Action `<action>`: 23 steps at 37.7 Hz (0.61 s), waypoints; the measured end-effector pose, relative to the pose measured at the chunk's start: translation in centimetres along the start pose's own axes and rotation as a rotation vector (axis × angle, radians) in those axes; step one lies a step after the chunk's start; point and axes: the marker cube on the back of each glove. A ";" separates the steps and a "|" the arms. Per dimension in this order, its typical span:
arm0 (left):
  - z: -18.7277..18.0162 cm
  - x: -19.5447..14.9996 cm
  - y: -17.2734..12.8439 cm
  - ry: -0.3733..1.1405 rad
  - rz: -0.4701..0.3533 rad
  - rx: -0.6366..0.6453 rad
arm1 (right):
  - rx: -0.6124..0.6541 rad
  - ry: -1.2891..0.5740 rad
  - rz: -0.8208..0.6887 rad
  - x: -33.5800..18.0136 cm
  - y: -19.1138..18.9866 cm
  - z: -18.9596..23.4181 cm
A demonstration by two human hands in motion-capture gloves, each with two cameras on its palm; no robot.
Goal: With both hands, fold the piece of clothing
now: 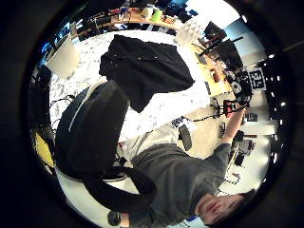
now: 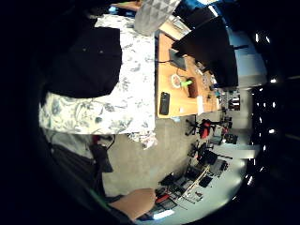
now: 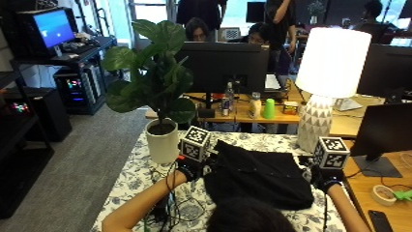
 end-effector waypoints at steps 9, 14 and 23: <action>0.0 0.4 0.0 -0.004 0.008 0.005 | -0.014 -0.005 0.005 -0.1 0.5 -0.4; 1.0 0.3 -0.1 0.004 0.006 -0.002 | -0.013 0.006 0.018 -0.1 0.1 -0.6; 2.8 2.2 -0.2 0.055 0.045 0.024 | 0.010 0.044 0.015 0.0 -0.1 -1.7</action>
